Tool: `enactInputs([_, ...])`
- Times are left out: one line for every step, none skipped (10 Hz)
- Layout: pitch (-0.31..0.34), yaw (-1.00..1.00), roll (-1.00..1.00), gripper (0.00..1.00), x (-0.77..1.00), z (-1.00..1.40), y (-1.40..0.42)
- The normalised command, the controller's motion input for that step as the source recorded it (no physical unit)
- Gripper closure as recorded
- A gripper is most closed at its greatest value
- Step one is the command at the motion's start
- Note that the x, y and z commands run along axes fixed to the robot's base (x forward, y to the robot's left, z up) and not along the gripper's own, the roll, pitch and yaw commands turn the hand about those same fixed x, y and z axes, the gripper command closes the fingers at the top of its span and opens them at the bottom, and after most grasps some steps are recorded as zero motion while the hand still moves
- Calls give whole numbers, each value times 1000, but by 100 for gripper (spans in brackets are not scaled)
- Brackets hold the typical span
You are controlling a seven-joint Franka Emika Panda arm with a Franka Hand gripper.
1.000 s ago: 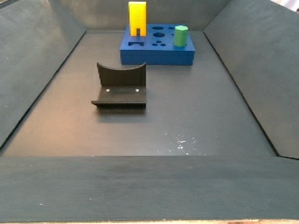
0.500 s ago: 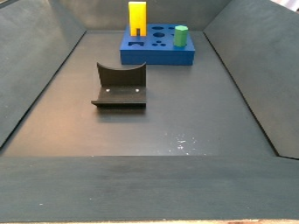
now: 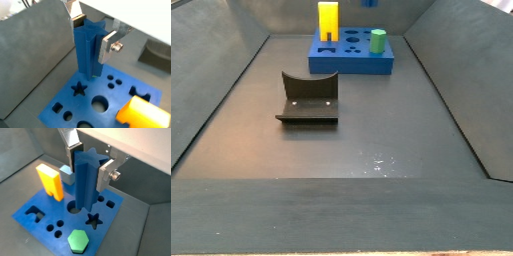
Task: Pick up the star object. Move up. Place the star object on the fixture. Regrasp the star object. Move to above the board. Insert the star object.
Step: Insert the star object.
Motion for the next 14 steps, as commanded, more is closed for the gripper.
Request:
enactInputs([-21,-457,-204,100,0,-700,-86])
enactInputs([0,-566,-117,100,83,-849,-106])
enactInputs([0,-563,-103,100,131,-866,-126])
enactInputs([10,-486,-189,100,0,-683,-26])
enactInputs([19,-126,-64,100,-23,-240,0])
enactInputs([53,-23,6,100,-14,-157,0])
enactInputs([90,-34,54,100,0,-189,0])
enactInputs([81,-134,6,100,-17,-294,0])
enactInputs([93,-129,33,100,-46,-277,0])
enactInputs([77,-111,27,100,-51,-223,0])
enactInputs([66,-146,0,100,-23,-146,0])
enactInputs([23,-160,0,100,-100,-83,0])
enactInputs([21,-169,0,100,-109,-91,0])
enactInputs([19,-171,0,100,-97,-94,0])
